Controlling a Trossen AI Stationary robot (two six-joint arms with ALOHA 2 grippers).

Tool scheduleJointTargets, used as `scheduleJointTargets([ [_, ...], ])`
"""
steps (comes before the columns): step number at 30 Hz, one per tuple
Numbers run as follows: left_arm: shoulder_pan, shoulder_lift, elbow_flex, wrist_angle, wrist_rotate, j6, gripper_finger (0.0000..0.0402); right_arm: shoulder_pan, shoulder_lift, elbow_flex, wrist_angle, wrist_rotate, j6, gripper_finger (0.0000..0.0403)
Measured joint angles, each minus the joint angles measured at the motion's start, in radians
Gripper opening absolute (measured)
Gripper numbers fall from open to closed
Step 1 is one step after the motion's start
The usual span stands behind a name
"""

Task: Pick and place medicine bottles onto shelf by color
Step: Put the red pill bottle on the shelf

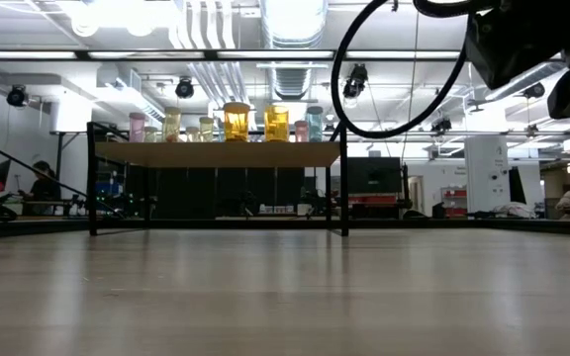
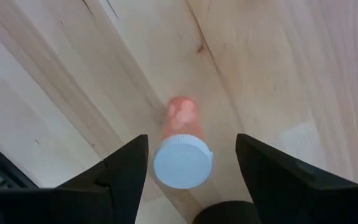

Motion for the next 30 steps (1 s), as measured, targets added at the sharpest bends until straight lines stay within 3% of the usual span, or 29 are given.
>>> scheduleJointTargets([
  [4,0.000,0.000,0.000,0.000,0.000,0.000,0.0178,0.000,0.001,0.000,0.000,-0.001,0.002,0.0225],
  [13,-0.001,0.008,0.000,0.001,0.000,0.000,0.0178,0.000,0.009,-0.001,0.002,-0.011,0.004,0.0139],
  [20,-0.001,0.012,0.000,0.000,0.000,0.003,0.0178,-0.008,-0.014,0.012,-0.011,-0.011,0.002,0.0120],
  [25,-0.001,0.020,0.000,0.000,0.000,0.002,0.0178,-0.082,-0.058,0.123,-0.067,0.014,-0.042,0.0119],
  [30,0.000,0.048,0.000,-0.001,0.000,0.001,0.0178,-0.230,-0.062,0.332,-0.136,0.139,-0.191,0.0119],
])
